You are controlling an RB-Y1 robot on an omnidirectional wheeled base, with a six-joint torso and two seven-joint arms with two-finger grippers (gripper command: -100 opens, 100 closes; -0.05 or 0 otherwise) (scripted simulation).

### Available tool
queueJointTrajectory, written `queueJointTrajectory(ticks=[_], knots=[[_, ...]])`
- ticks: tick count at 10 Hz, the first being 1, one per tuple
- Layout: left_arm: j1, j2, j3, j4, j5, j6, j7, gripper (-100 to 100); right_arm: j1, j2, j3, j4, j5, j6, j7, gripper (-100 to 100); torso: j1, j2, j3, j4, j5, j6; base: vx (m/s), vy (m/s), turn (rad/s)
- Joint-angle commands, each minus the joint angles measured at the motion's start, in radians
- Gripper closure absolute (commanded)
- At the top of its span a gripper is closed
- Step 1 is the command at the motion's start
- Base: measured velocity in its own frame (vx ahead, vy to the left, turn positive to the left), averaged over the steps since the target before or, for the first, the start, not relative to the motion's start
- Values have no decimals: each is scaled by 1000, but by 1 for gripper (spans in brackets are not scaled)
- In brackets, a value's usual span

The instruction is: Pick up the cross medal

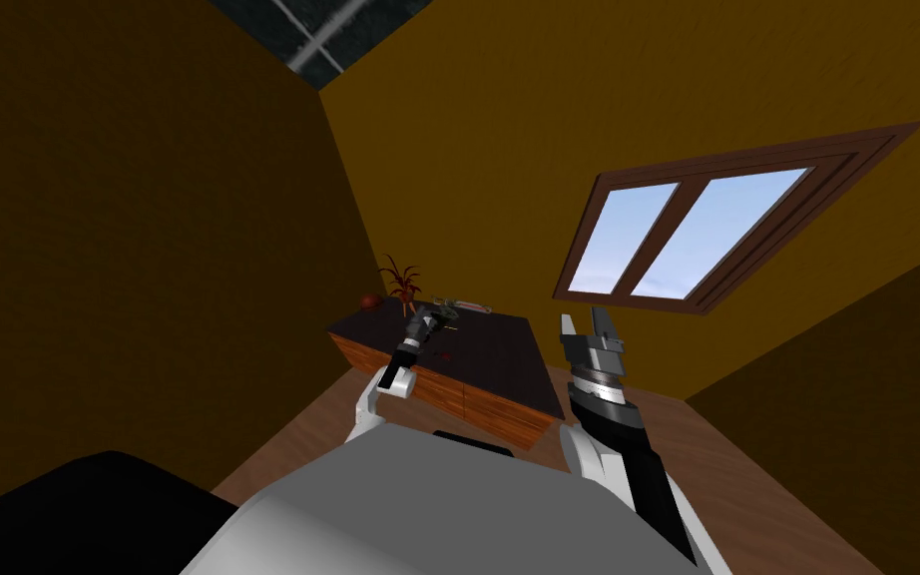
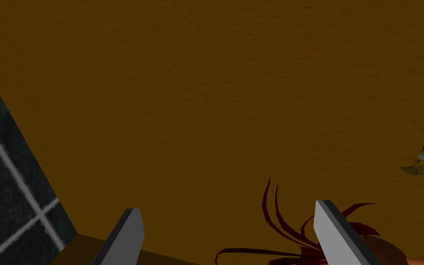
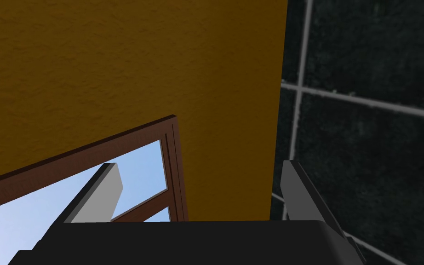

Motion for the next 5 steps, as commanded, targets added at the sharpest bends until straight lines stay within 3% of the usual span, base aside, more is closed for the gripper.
queueJointTrajectory(ticks=[1, 2, 4, 5], knots=[[-15, -6, -1, 45, 3, 21, 6, -100, 0, 0, 0, 0, 0, 0, 0, 0, 0, 0, 0, 0, 0, 0, 6, 40, -11], [-52, -4, 5, 73, 16, 63, 21, -100, 0, 0, 0, 0, 0, 0, 0, 0, -1, 0, 0, 0, 0, 0, 1, 43, -23], [-52, -4, 5, 105, 16, 63, 21, -100, 0, 0, 0, 0, 0, 0, 0, 0, -1, 0, 0, 0, 0, 0, 4, 27, -7], [-88, -2, 10, 143, 29, 106, 35, -100, 0, 0, 0, 0, 0, 0, 0, 0, -2, 0, 0, 0, 0, 0, 4, 26, -23]])
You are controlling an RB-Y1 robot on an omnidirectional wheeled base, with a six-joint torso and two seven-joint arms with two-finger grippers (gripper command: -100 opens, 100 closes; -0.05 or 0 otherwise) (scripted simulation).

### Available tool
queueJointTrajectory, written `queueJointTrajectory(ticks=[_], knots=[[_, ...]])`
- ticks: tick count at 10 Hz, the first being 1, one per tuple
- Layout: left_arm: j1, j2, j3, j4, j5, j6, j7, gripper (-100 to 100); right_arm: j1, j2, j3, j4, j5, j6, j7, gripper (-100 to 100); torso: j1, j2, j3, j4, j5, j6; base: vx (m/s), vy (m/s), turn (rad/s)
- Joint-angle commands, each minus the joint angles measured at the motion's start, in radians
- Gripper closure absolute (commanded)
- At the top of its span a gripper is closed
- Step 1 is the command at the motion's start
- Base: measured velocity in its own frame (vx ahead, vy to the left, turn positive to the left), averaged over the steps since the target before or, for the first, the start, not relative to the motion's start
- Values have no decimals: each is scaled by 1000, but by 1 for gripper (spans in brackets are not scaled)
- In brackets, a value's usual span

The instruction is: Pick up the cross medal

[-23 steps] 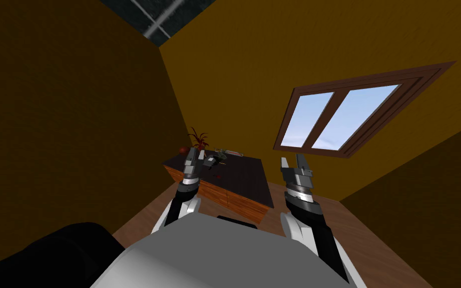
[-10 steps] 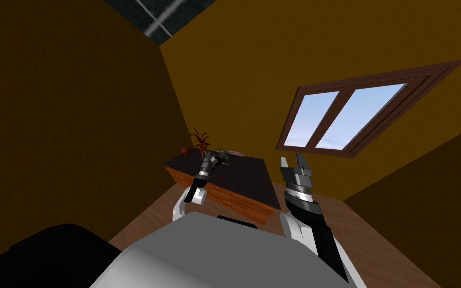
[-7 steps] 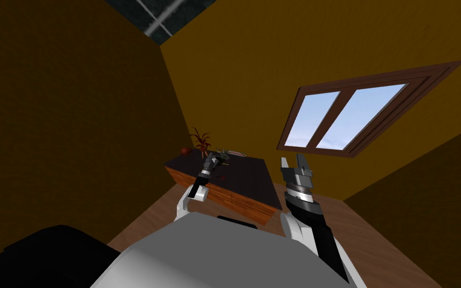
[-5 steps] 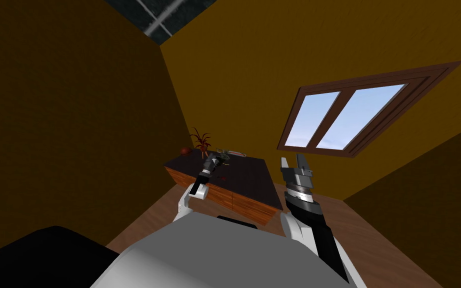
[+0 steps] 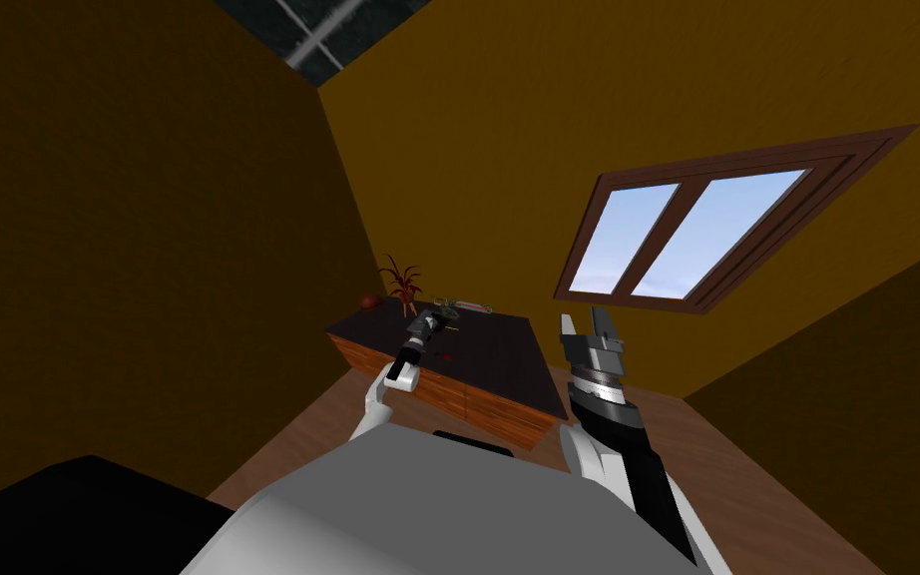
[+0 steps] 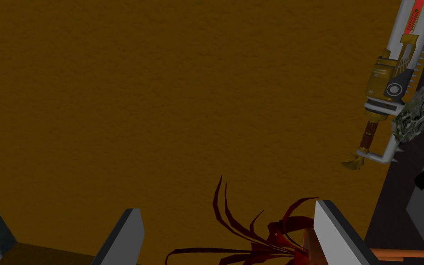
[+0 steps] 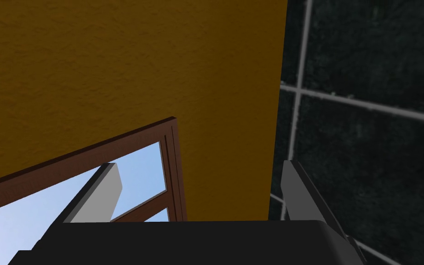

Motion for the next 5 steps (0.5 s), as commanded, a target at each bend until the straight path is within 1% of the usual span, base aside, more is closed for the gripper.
queueJointTrajectory(ticks=[1, 2, 3, 4, 5], knots=[[-10, 2, 1, 35, 7, 26, 8, -100, 0, 0, 0, 0, 0, 0, 0, 0, 0, 0, 0, 0, 0, 0, 6, 30, -23], [-47, 4, 7, 66, 20, 71, 22, -100, 0, 0, 0, 0, 0, 0, 0, 0, 0, 0, 0, 0, 0, 0, 8, 36, -34], [-47, 4, 7, 90, 20, 71, 22, -100, 0, 0, 0, 0, 0, 0, 0, 0, 1, 0, 0, 0, 0, 0, 6, 36, -15], [-47, 4, 7, 98, 20, 71, 22, -100, 0, 0, 0, 0, 0, 0, 0, 0, 1, 0, 0, 0, 0, 0, 1, 15, 4], [-84, 7, 13, 137, 34, 115, 36, -100, 0, 0, 0, 0, 0, 0, 0, 0, 0, 0, 0, 0, 0, 0, 1, 19, -39]])
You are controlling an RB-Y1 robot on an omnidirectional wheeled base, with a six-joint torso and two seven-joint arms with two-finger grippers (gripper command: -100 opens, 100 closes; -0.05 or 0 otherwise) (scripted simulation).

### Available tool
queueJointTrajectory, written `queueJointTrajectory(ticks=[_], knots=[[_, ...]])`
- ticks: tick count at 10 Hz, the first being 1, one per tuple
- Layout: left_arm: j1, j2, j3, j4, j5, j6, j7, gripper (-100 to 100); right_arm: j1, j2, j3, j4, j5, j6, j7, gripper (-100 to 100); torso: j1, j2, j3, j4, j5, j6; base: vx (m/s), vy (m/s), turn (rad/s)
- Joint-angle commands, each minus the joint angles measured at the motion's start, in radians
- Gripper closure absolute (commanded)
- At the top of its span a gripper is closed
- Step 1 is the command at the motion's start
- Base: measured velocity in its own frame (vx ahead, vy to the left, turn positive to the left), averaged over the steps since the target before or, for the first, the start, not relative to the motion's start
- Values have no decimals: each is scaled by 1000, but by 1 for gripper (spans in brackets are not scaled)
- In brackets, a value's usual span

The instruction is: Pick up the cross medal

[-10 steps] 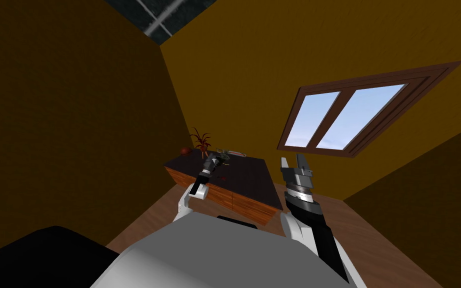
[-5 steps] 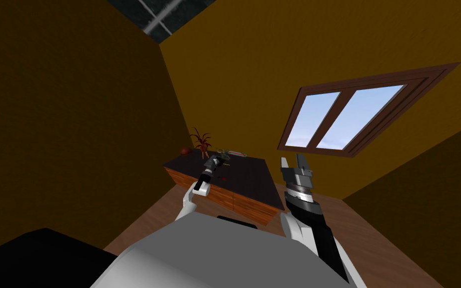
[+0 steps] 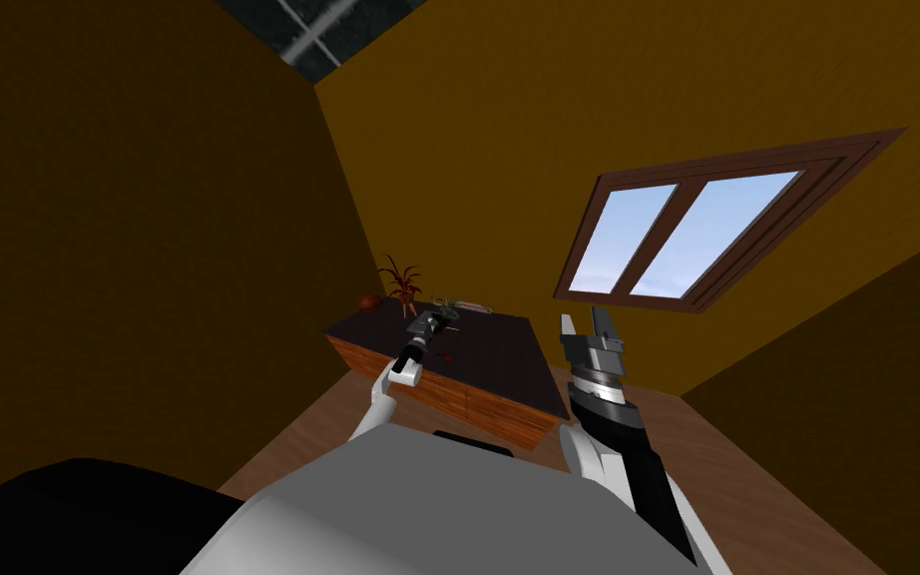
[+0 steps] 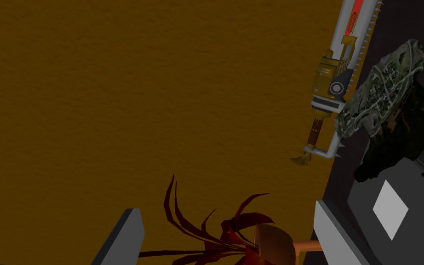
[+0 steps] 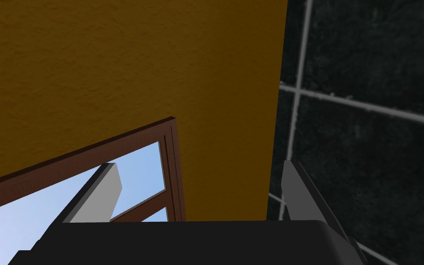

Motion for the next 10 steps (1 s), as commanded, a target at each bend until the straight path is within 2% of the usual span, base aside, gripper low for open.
queueJointTrajectory(ticks=[1, 2, 3, 4, 5, 6, 7, 8, 9, 10], knots=[[-11, 0, 1, 45, 6, 21, 7, -100, 0, 0, 0, 0, 0, 0, 0, 0, 0, 0, 0, 0, 0, 0, 2, 22, -22], [-48, 3, 7, 80, 21, 65, 20, -100, 0, 0, 0, 0, 0, 0, 0, 0, 0, 0, 0, 0, 0, 0, 0, 31, -33], [-48, 3, 7, 111, 21, 67, 20, -100, 0, 0, 0, 0, 0, 0, 0, 0, 1, 0, 0, 0, 0, 0, 2, 29, -24], [-85, 7, 12, 142, 36, 105, 32, -100, 0, 0, 0, 0, 0, 0, 0, 0, 1, 0, 0, 0, 0, 0, 5, 31, -40], [-85, 7, 12, 175, 36, 112, 32, -100, 0, 0, 0, 0, 0, 0, 0, 0, 1, 0, 0, 0, 0, 0, 8, 23, -31], [-121, 12, 18, 230, 51, 139, 44, -100, 0, 0, 0, 0, 0, 0, 0, 0, 0, 0, 0, 0, 0, 0, 10, 23, -62], [-121, 12, 18, 243, 51, 158, 44, -100, 0, 0, 0, 0, 0, 0, 0, 0, 0, 0, 0, 0, 0, 0, 7, 21, -20], [-157, 17, 24, 286, 67, 186, 54, -100, 0, 0, 0, 0, 0, 0, 0, 0, 0, 0, 0, 0, 0, 0, 4, 17, -45], [-157, 17, 24, 308, 67, 203, 54, -100, 0, 0, 0, 0, 0, 0, 0, 0, 0, 0, 0, 0, 0, 0, 5, 14, -32], [-192, 22, 30, 342, 83, 238, 64, -100, 0, 0, 0, 0, 0, 0, 0, 0, -1, 0, 0, 0, 0, 0, 7, 13, -58]])
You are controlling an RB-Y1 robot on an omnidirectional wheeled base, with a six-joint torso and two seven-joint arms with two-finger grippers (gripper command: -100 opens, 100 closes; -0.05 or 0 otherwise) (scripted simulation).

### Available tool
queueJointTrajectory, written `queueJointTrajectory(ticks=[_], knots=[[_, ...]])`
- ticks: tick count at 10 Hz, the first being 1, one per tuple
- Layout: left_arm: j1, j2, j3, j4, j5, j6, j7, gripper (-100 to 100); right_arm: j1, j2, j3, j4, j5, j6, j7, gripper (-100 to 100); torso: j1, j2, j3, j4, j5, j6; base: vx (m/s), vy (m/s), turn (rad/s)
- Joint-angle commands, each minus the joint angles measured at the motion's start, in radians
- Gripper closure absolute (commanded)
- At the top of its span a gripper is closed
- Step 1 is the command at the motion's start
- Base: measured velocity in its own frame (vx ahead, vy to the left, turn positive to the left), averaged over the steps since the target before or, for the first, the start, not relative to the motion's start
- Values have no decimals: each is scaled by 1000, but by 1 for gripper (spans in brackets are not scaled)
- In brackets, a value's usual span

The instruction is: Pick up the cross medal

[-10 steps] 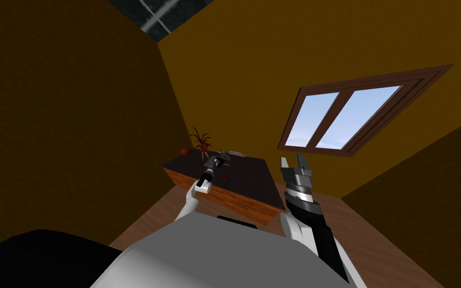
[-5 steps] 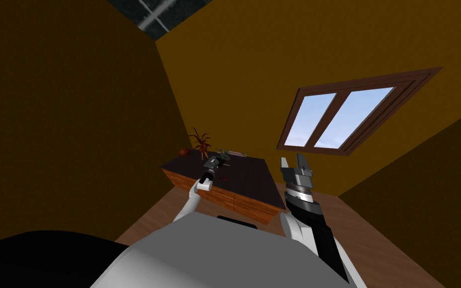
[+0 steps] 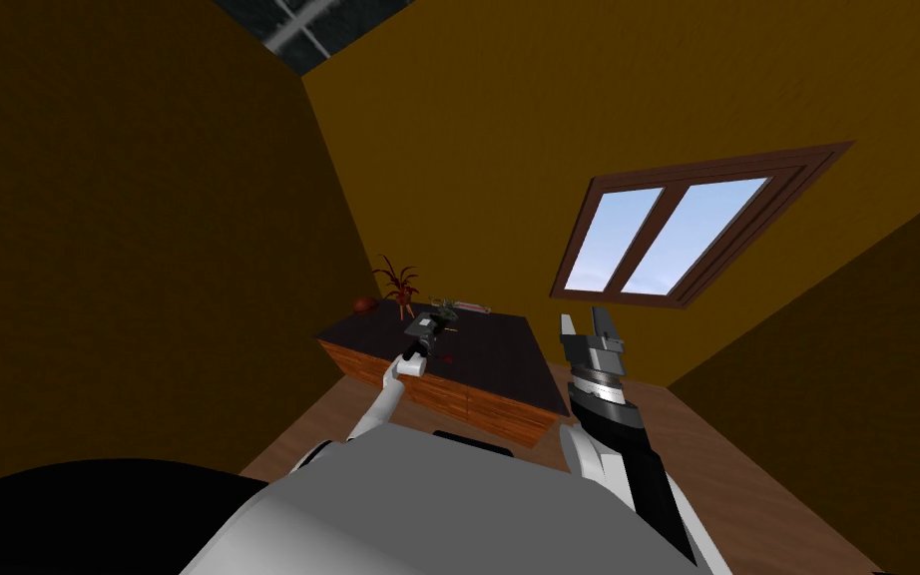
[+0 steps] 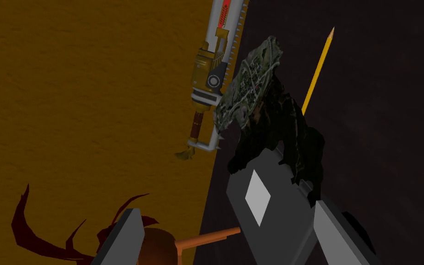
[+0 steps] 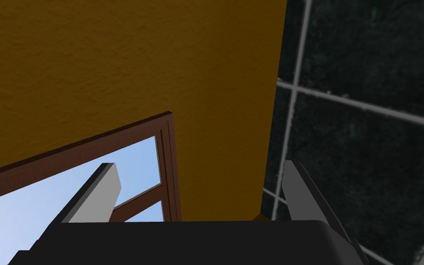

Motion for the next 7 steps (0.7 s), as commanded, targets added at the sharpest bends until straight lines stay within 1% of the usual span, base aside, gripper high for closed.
queueJointTrajectory(ticks=[1, 2, 3, 4, 5, 6, 7], knots=[[-14, 9, 0, 47, 12, 34, 8, -100, 0, 0, 0, 0, 0, 0, 0, 0, 0, 0, 0, 0, 0, 0, 8, 12, -33], [-48, 15, 6, 69, 29, 78, 17, -100, 0, 0, 0, 0, 0, 0, 0, 0, 0, 0, 0, 0, 0, 0, 10, 7, -58], [-48, 15, 6, 101, 29, 78, 17, -100, 0, 0, 0, 0, 0, 0, 0, 0, 0, 0, 0, 0, 0, 0, 10, 8, -35], [-48, 15, 6, 110, 29, 78, 17, -100, 0, 0, 0, 0, 0, 0, 0, 0, 0, 0, 0, 0, 0, 0, 0, 0, 0], [-81, 21, 12, 146, 45, 122, 25, -100, 0, 0, 0, 0, 0, 0, 0, 0, 0, 0, 0, 0, 0, 0, 6, 1, -58], [-81, 21, 12, 173, 45, 122, 25, -100, 0, 0, 0, 0, 0, 0, 0, 0, -1, 0, 0, 0, 0, 0, 9, 4, -43], [-112, 27, 17, 204, 61, 165, 32, -100, 0, 0, 0, 0, 0, 0, 0, 0, -1, 0, 0, 0, 0, 0, 12, 1, -64]])
